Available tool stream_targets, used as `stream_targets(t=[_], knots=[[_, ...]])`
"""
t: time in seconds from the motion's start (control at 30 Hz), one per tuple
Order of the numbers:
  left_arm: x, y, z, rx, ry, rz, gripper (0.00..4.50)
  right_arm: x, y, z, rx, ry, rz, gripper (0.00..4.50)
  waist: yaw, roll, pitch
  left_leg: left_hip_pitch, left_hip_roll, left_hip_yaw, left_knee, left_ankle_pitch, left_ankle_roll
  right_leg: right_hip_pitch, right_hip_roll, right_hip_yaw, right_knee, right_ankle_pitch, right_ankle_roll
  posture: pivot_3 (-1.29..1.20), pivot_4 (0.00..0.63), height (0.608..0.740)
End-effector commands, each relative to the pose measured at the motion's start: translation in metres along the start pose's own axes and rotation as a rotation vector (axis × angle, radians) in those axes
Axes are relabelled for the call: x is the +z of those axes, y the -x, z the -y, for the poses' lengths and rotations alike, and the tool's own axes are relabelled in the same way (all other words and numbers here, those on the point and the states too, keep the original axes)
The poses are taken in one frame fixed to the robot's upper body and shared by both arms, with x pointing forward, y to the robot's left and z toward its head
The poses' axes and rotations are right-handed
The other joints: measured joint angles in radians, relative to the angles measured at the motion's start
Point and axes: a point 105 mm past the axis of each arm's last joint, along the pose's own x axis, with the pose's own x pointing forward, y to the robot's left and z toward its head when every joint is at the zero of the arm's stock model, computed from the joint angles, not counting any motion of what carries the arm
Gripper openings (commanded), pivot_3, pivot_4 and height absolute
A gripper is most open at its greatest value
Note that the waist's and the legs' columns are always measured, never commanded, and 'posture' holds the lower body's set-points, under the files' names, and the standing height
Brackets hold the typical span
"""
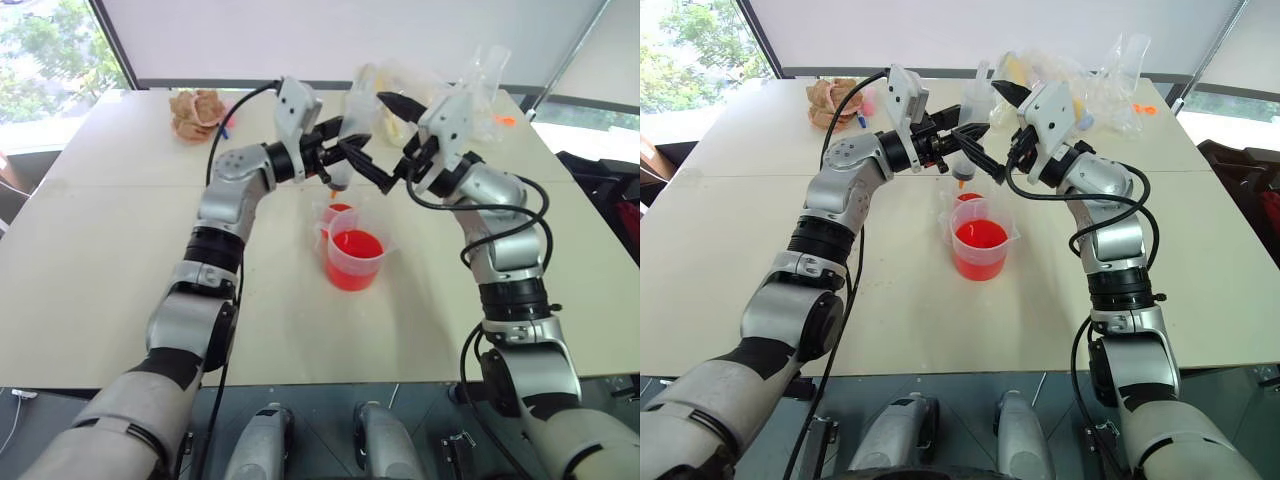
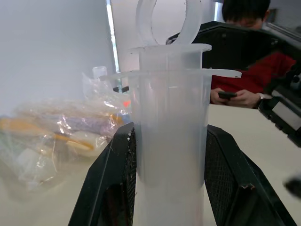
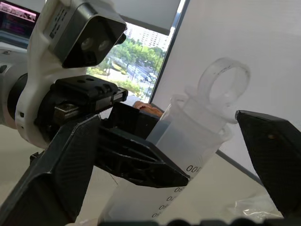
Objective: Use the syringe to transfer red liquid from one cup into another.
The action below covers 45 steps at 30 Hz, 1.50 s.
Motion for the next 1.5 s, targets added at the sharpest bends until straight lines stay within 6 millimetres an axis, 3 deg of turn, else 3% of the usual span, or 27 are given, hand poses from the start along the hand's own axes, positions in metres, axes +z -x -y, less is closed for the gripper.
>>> stream_targets(t=[0.03,0.13,0.27,0.33,0.43,0.53,0.6,0.67,0.73,0.8,1.0,1.17,1.37,1.4,1.5], knots=[[0.05,-0.006,0.002,-0.024,-0.024,0.149,1.42,0.016,0.017,0.008,-0.03,-0.011,0.025,4.48,-0.001,0.0,0.0,0.0,0.0,0.0,0.0,0.0,0.0,0.0,0.0,0.0,0.0,0.0,0.0,0.0,0.15,0.737],[0.063,-0.002,-0.004,-0.004,0.014,0.185,1.42,0.023,0.035,0.011,-0.045,-0.077,0.021,4.48,-0.003,0.0,0.0,0.0,0.0,0.0,0.0,0.0,0.0,0.0,0.0,0.0,0.0,0.0,0.0,0.0,0.15,0.737],[0.108,0.015,-0.035,0.136,-0.003,0.209,1.42,0.043,0.068,0.017,-0.061,-0.152,0.015,4.48,-0.006,0.0,0.0,0.0,0.001,0.0,0.0,0.0,0.0,0.0,0.0,0.0,0.0,0.0,0.0,0.0,0.15,0.737],[0.121,0.026,-0.054,0.238,-0.012,0.147,1.42,0.054,0.074,0.01,-0.02,-0.176,0.004,4.48,-0.009,0.0,0.001,0.001,0.001,-0.001,-0.001,0.0,0.0,-0.001,0.0,0.0,0.001,0.0,0.0,0.0,0.15,0.737],[0.122,0.041,-0.074,0.356,0.084,0.012,1.42,0.058,0.081,-0.008,0.082,-0.212,-0.052,4.48,-0.007,0.0,0.001,0.002,0.002,-0.001,-0.001,0.0,0.0,-0.001,0.001,0.0,0.001,0.0,0.0,0.0,0.15,0.737],[0.091,0.063,-0.08,0.439,0.313,-0.3,1.42,0.056,0.089,-0.035,0.235,-0.258,-0.143,4.48,-0.007,0.0,0.001,0.002,0.001,-0.001,0.0,0.0,0.0,0.001,0.001,-0.001,0.001,0.0,0.001,0.0,0.15,0.737],[0.06,0.083,-0.077,0.507,0.425,-0.491,1.42,0.053,0.093,-0.057,0.348,-0.301,-0.198,4.48,-0.006,0.0,0.001,0.002,0.001,-0.001,0.0,0.0,0.0,0.001,0.001,0.0,0.001,-0.001,0.001,0.0,0.15,0.737],[0.04,0.098,-0.072,0.562,0.52,-0.6,1.42,0.051,0.096,-0.072,0.421,-0.332,-0.229,4.48,-0.004,0.0,0.001,0.002,0.002,-0.001,0.0,0.0,0.0,0.002,0.001,-0.001,0.001,-0.001,0.001,0.0,0.15,0.737],[0.001,0.121,-0.057,0.618,0.648,-0.77,1.42,0.043,0.101,-0.087,0.5,-0.362,-0.273,4.48,-0.005,0.0,0.001,0.002,0.003,-0.001,0.0,0.0,0.0,0.002,0.001,-0.001,0.001,-0.001,0.002,0.0,0.15,0.737],[-0.024,0.136,-0.044,0.643,0.718,-0.853,1.42,0.036,0.104,-0.094,0.53,-0.378,-0.298,4.48,-0.007,-0.001,0.001,0.002,0.003,-0.001,0.0,0.0,0.0,0.002,0.0,0.0,0.001,-0.001,0.002,0.0,0.15,0.737],[-0.083,0.154,-0.023,0.719,0.803,-0.903,1.42,0.026,0.1,-0.095,0.511,-0.402,-0.289,4.48,0.0,-0.001,0.001,0.001,0.004,-0.004,0.001,0.0,-0.001,-0.001,0.0,0.001,0.003,-0.001,0.001,0.0,0.15,0.737],[-0.101,0.158,-0.011,0.756,0.811,-0.904,1.42,0.022,0.101,-0.097,0.502,-0.417,-0.291,4.48,0.003,-0.001,0.0,0.001,0.003,-0.004,0.001,0.0,-0.001,0.0,-0.002,0.001,0.003,-0.001,0.001,0.0,0.15,0.737],[-0.098,0.159,-0.01,0.79,0.79,-0.858,4.21,0.016,0.106,-0.1,0.491,-0.429,-0.321,4.5,0.003,-0.001,0.0,0.002,0.003,-0.004,0.001,0.0,-0.002,0.0,-0.002,0.001,0.003,0.0,0.001,0.0,0.15,0.737],[-0.097,0.159,-0.01,0.792,0.782,-0.852,4.44,0.015,0.107,-0.1,0.488,-0.429,-0.324,4.5,0.003,-0.001,0.0,0.002,0.003,-0.004,0.001,0.0,-0.002,0.0,-0.002,0.001,0.003,0.0,0.001,0.0,0.15,0.737],[-0.08,0.159,-0.021,0.845,0.616,-0.774,4.44,0.013,0.11,-0.098,0.473,-0.429,-0.335,4.5,-0.003,-0.001,0.0,0.002,0.003,-0.003,0.001,0.0,-0.002,0.0,-0.002,0.001,0.003,0.0,0.0,0.0,0.15,0.737]])
